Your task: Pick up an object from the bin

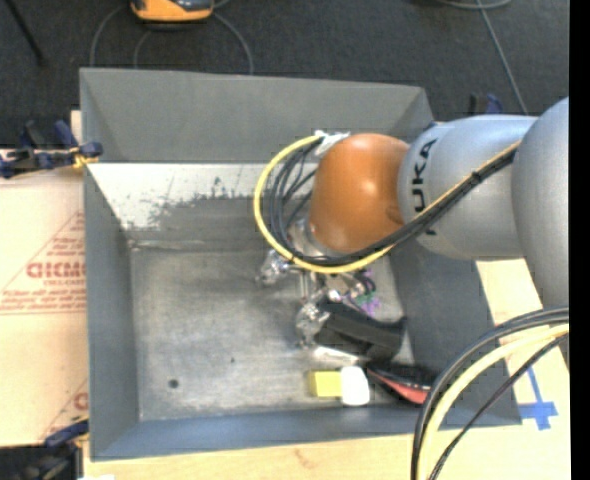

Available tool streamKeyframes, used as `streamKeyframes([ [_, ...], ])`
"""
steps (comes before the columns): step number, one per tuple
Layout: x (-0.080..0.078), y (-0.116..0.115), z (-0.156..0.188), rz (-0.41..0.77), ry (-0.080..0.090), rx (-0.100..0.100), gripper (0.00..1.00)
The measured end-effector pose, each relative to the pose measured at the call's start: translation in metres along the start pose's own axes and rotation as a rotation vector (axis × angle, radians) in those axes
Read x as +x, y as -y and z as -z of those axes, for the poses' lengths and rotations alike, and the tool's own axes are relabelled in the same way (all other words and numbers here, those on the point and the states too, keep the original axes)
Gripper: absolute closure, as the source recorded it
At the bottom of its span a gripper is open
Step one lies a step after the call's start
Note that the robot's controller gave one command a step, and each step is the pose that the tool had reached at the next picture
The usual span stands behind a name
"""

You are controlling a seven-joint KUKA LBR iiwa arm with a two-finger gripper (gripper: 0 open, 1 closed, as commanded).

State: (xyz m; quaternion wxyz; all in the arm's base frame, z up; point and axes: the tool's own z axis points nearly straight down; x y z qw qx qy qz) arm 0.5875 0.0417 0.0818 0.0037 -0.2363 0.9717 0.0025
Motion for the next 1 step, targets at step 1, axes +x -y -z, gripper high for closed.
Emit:
streamKeyframes([
  [1,0.0111,0.0325,-0.0079,0.141,-0.004,-0.003,1.00],
])
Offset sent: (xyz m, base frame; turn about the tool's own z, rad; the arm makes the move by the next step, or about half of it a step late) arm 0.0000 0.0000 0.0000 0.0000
